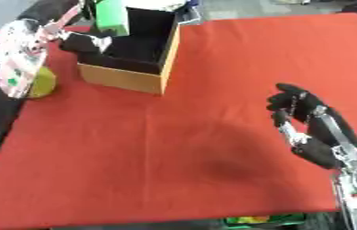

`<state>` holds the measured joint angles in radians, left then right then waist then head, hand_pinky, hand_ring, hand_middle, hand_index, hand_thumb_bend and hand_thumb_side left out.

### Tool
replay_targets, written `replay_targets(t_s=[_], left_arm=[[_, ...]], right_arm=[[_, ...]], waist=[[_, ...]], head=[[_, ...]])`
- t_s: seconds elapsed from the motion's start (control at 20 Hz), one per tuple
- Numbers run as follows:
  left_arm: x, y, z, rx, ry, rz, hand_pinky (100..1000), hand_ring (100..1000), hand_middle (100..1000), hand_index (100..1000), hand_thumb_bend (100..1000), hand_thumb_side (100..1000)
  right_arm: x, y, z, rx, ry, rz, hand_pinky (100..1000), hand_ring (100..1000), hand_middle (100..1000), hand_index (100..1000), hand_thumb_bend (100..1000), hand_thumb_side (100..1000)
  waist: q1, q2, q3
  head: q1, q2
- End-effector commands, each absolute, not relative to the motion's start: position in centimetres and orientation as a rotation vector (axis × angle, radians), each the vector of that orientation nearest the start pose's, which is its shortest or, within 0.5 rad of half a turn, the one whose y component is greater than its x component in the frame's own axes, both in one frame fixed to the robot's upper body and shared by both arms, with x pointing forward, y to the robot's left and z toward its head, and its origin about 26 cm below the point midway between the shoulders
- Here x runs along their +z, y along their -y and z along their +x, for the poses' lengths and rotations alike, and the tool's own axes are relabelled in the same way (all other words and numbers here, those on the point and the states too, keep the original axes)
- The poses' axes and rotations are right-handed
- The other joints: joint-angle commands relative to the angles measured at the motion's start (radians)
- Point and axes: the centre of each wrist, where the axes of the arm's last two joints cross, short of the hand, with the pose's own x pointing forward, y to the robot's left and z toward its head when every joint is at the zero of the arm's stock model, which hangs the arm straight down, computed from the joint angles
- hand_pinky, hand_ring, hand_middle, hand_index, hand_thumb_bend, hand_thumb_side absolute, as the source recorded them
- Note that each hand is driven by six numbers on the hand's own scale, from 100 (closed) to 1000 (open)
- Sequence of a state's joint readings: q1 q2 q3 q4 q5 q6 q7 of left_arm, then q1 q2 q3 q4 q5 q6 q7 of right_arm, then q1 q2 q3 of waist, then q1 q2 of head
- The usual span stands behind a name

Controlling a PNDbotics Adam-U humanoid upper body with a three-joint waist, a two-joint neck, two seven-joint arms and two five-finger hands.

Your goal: Pick up objects on the table and place them in the box.

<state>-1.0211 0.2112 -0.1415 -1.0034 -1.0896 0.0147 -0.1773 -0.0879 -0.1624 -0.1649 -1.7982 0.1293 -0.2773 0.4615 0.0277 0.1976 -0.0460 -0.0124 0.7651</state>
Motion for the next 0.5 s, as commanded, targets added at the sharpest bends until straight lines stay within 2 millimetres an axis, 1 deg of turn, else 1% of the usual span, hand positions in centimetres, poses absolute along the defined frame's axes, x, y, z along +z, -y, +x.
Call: replay_targets(t_s=[0.05,0.1,0.15,0.2,0.3,0.35,0.5], left_arm=[[22.3,-16.7,48.7,-1.235,1.642,1.137,715,682,694,887,308,608],[22.4,-16.9,48.8,-1.212,1.646,1.154,725,700,733,904,341,649],[22.5,-17.1,48.8,-1.185,1.653,1.172,730,717,765,914,368,672],[22.6,-17.3,48.8,-1.157,1.661,1.188,732,722,780,916,369,686],[22.4,-17.7,48.9,-1.093,1.692,1.22,734,731,796,922,384,685],[21.9,-17.9,49.0,-1.049,1.724,1.244,735,734,806,926,387,688],[21.0,-18.9,49.2,-0.947,1.799,1.268,733,729,805,926,368,685]], right_arm=[[9.1,30.7,29.1,0.683,2.041,-0.084,665,722,710,907,100,468],[9.1,30.7,29.1,0.683,2.04,-0.084,665,722,710,907,100,470],[9.1,30.8,29.1,0.683,2.04,-0.084,665,722,710,907,100,470],[9.1,30.8,29.1,0.682,2.04,-0.085,665,722,709,906,100,470],[9.2,30.8,29.1,0.681,2.04,-0.086,665,722,709,906,100,470],[9.2,30.8,29.1,0.681,2.04,-0.086,665,722,709,906,100,470],[9.2,30.8,29.1,0.678,2.04,-0.088,665,722,709,906,100,470]], waist=[[-0.002,-0.013,-0.004],[-0.002,-0.013,-0.005],[-0.002,-0.013,-0.004],[-0.002,-0.013,-0.004],[-0.001,-0.014,-0.002],[0.0,-0.014,-0.001],[-0.001,-0.015,0.005]], head=[[0.004,0.005],[0.003,0.005],[0.002,0.005],[0.001,0.005],[-0.001,0.005],[-0.003,0.005],[-0.006,0.005]])
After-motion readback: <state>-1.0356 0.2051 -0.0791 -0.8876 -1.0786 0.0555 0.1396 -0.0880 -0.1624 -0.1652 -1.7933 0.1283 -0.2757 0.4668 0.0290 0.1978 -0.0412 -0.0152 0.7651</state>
